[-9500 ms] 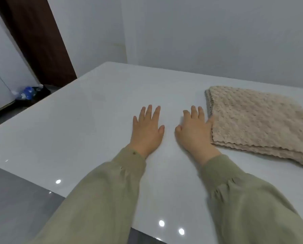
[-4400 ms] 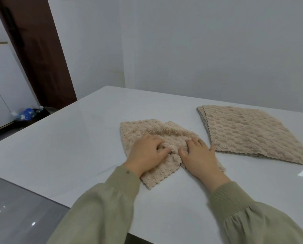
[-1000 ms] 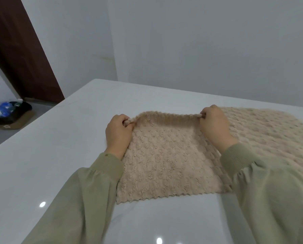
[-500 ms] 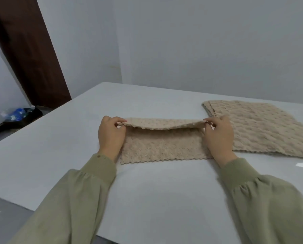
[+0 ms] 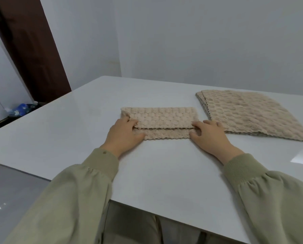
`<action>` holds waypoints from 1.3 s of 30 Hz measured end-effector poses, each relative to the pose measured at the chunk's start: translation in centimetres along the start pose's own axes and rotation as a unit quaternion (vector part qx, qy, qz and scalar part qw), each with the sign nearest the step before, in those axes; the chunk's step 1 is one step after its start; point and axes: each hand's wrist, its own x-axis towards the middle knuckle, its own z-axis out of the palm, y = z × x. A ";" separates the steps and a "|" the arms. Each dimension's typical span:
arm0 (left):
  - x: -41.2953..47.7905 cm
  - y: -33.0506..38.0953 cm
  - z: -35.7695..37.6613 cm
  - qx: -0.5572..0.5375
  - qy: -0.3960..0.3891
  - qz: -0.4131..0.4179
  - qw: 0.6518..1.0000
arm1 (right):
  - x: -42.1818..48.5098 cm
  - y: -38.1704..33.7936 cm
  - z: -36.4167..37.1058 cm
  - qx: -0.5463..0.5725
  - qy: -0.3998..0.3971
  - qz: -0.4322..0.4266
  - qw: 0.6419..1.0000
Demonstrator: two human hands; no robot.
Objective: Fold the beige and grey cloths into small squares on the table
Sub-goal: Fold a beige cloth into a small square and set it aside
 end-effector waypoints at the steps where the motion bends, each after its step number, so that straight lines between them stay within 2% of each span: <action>1: 0.2 0.0 0.3 0.049 -0.009 0.004 0.999 | 0.1 0.1 0.0 -0.040 -0.010 -0.005 0.999; 2: 0.5 0.1 0.4 0.089 -0.001 0.002 0.996 | 0.3 0.1 0.0 -0.061 -0.006 -0.016 0.998; 4: 0.9 1.0 0.2 0.157 0.073 0.000 0.985 | 0.9 0.0 0.0 -0.054 0.045 -0.046 0.996; 6: 1.2 3.0 0.2 0.197 0.174 0.042 0.964 | 1.8 -0.1 -0.1 -0.041 0.134 -0.043 0.989; 7: 1.5 4.5 0.5 0.200 0.190 0.078 0.958 | 2.3 0.1 -0.2 -0.050 0.168 -0.028 0.984; 8: 1.8 6.0 1.2 0.186 0.163 0.111 0.962 | 2.8 0.4 -0.2 -0.067 0.175 -0.007 0.982; 9: 2.2 7.6 2.2 0.156 0.107 0.132 0.973 | 3.3 0.8 -0.3 -0.087 0.150 0.020 0.985; 12: 3.7 11.1 5.4 0.119 -0.079 0.127 0.982 | 5.0 3.1 0.0 -0.149 0.014 0.072 0.986; 15: 5.4 12.9 7.1 0.143 -0.136 0.112 0.974 | 6.4 5.4 0.1 -0.161 -0.036 0.079 0.983; 19: 6.9 14.3 8.0 0.151 -0.128 0.105 0.975 | 7.6 7.6 -0.5 -0.177 -0.037 0.081 0.980; 23: 7.7 15.0 8.5 0.147 -0.119 0.118 0.975 | 8.0 9.4 -1.4 -0.183 -0.041 0.134 0.973; 27: 7.4 14.8 8.4 0.104 -0.076 0.140 0.982 | 7.5 9.0 -1.5 -0.179 -0.001 0.159 0.971; 30: 6.4 13.2 7.5 0.056 -0.027 0.160 0.985 | 6.6 7.1 -1.1 -0.135 0.072 0.104 0.983; 33: 5.4 10.3 5.8 0.056 0.016 0.161 0.985 | 5.4 4.3 -0.5 -0.054 0.120 0.020 0.991; 39: 3.6 3.8 2.5 0.036 0.040 0.109 0.993 | 3.2 1.0 1.1 0.060 0.061 -0.043 0.995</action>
